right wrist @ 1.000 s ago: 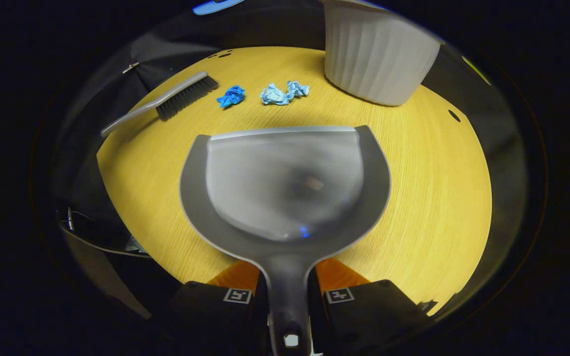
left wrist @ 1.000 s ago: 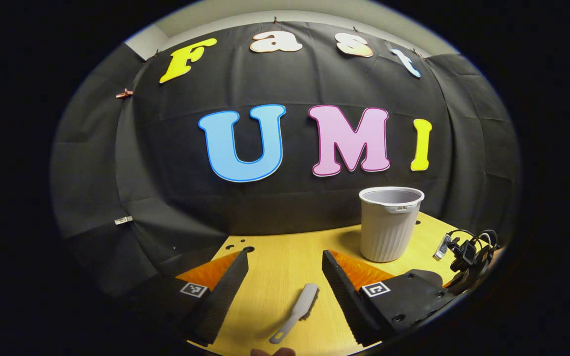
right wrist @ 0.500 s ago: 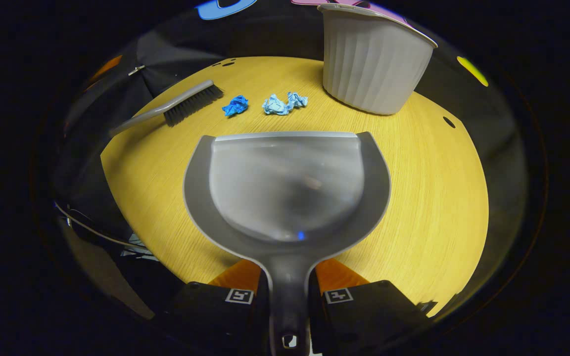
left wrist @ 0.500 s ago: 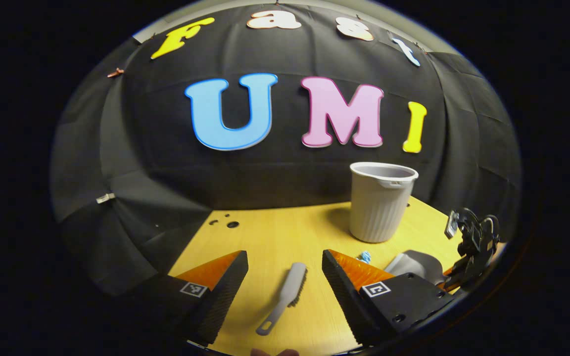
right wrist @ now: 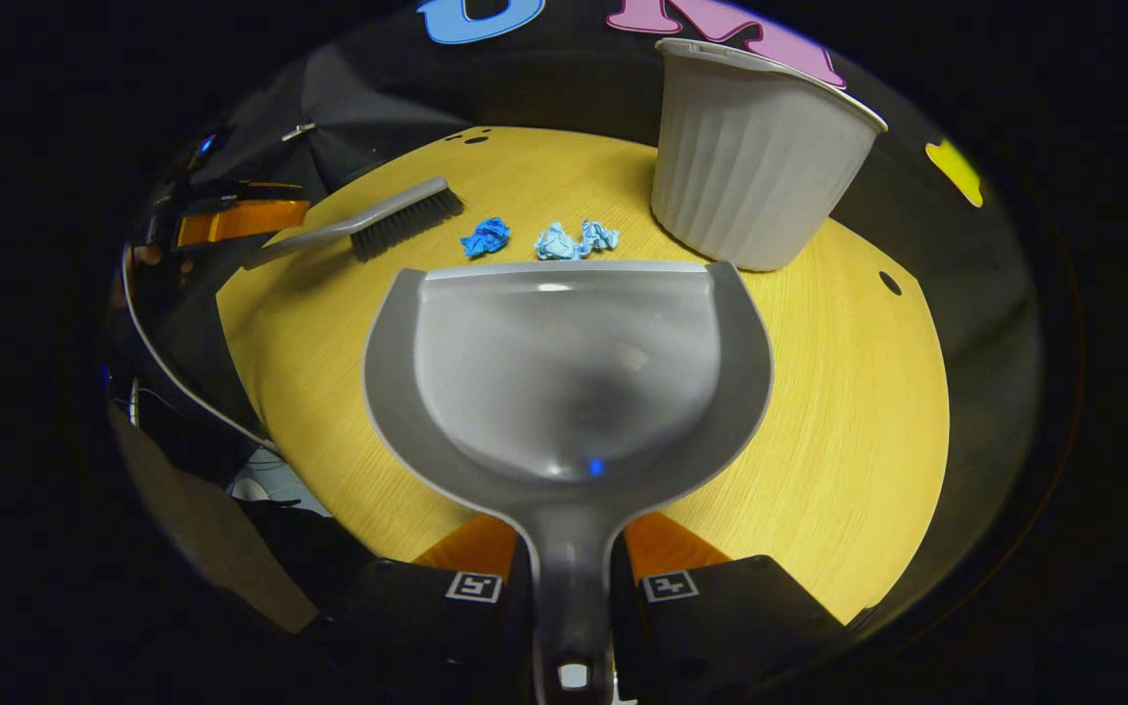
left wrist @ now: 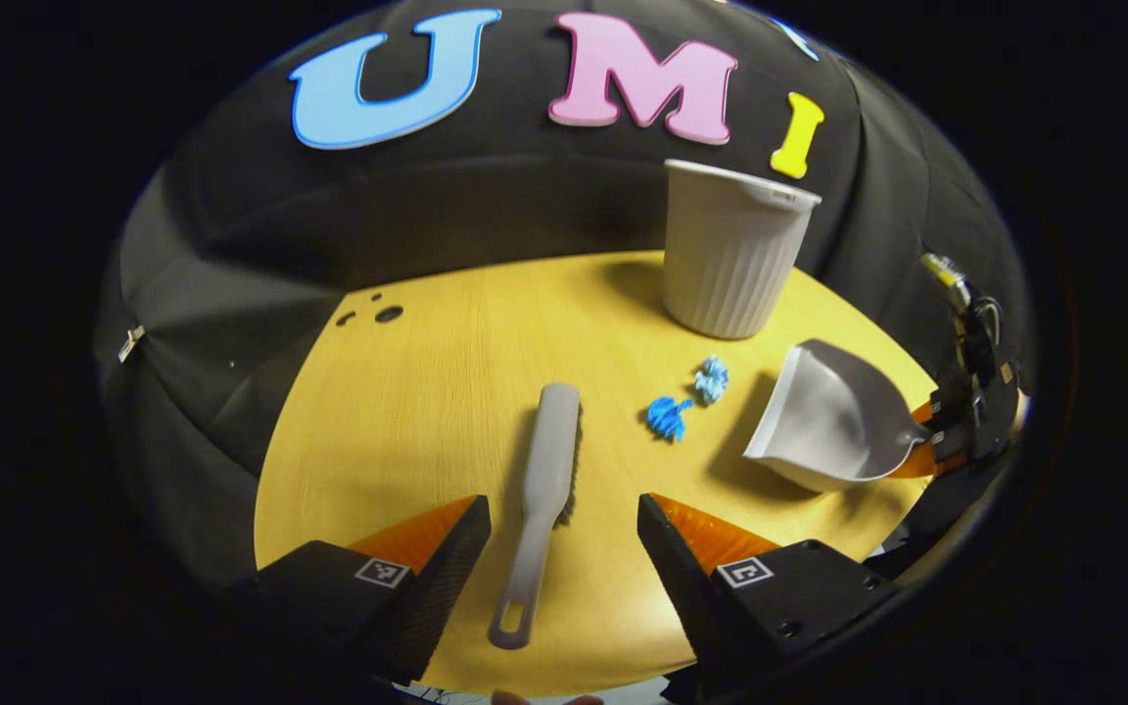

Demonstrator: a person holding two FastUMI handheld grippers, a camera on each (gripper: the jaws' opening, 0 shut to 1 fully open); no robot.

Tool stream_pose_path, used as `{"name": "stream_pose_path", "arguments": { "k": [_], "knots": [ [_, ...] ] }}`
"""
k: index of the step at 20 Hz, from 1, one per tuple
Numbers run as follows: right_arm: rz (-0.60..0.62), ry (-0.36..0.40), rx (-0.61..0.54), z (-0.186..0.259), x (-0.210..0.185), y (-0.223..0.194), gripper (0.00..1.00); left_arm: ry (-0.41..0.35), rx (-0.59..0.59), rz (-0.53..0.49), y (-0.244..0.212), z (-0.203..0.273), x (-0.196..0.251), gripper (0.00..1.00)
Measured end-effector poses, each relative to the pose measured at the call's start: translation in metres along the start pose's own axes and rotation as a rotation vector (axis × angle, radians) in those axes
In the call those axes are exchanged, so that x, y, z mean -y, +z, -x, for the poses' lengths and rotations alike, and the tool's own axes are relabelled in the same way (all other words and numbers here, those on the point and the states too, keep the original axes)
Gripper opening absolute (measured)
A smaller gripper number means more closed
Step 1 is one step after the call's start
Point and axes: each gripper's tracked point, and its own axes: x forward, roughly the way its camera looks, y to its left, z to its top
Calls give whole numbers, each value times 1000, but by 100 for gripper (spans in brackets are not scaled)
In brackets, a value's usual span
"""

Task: Pick up the small broom and dustpan from the desktop, sweep the trash into the dustpan with the broom, and then empty the trash into the garbage bin.

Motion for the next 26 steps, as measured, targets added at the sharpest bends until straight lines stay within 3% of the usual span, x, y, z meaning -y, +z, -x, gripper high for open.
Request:
{"name": "stream_pose_path", "arguments": {
  "k": [5, 9, 11, 12, 17, 18, 19, 20, 21, 26],
  "knots": [
    [-2, 2, 3, 4, 1, 1, 37, 1, -200, -23, -43, -33, -15, 96],
    [3, 3, 2, 4, 0, 1, 37, -13, -292, -58, -63, -52, -20, 91],
    [4, 3, -1, 4, 0, 1, 43, -5, -323, -93, -68, -58, -24, 88],
    [5, 4, -1, 3, 0, 1, 37, -13, -324, -95, -69, -59, -23, 83],
    [9, 13, -15, 0, 0, 1, 37, -35, -344, -53, -64, -62, -18, 74],
    [12, 19, -20, 0, 0, 1, 37, -33, -352, -52, -67, -65, -22, 62],
    [20, 22, -25, 0, 0, 1, 37, -33, -346, -57, -68, -70, -23, 57],
    [36, 20, -34, -1, 1, 1, 37, -29, -356, -57, -66, -68, -22, 40],
    [58, 14, -47, -3, 2, 0, 37, -15, -365, -58, -63, -69, -24, 35],
    [85, 23, -146, -6, 7, -5, 37, 23, -354, -155, -43, -81, -16, 30]
  ]
}}
